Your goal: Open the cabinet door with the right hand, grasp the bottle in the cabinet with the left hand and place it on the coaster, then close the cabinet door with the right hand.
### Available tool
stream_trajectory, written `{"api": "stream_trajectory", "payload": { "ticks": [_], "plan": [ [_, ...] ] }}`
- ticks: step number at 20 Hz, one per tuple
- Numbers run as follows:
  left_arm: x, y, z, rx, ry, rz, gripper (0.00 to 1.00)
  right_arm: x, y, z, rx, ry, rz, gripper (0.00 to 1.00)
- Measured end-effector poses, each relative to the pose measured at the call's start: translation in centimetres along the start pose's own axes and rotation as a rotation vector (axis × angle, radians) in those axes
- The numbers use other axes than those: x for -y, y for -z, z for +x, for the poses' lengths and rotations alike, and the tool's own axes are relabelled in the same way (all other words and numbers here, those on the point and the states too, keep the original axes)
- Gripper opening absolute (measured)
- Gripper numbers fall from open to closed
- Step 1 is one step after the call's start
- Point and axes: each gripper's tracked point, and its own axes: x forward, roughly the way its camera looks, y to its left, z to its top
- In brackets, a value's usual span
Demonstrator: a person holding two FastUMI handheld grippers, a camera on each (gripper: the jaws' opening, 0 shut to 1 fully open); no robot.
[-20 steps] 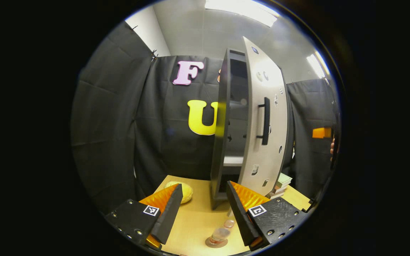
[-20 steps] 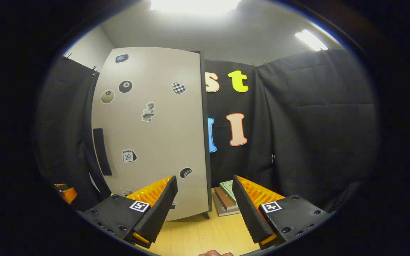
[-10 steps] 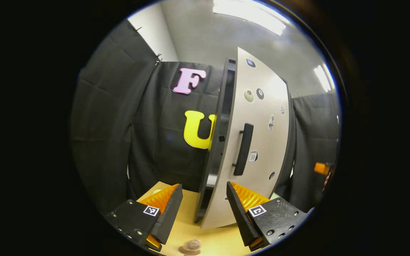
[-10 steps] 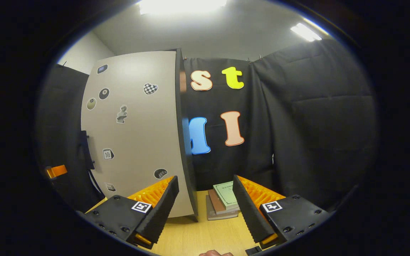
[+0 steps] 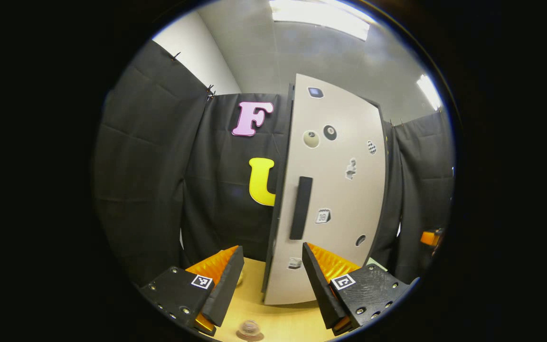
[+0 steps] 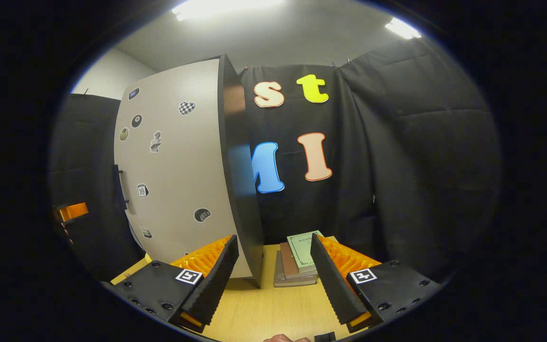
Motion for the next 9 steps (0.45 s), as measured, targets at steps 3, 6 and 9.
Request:
{"api": "stream_trajectory", "payload": {
  "ticks": [3, 6, 9],
  "plan": [
    [1.5, 1.2, -1.7, -0.016, -0.027, 0.006, 0.72, 1.2, 1.0, -0.2, -0.024, -0.029, -0.008, 0.98],
    [2.7, 1.7, -2.9, -0.025, -0.031, 0.034, 0.72, 1.8, 0.8, -0.2, -0.025, -0.031, -0.008, 0.98],
    [3.3, 2.6, -3.4, -0.059, -0.051, 0.071, 0.72, 1.2, -0.1, -0.1, -0.006, -0.046, -0.027, 0.98]
  ]
}}
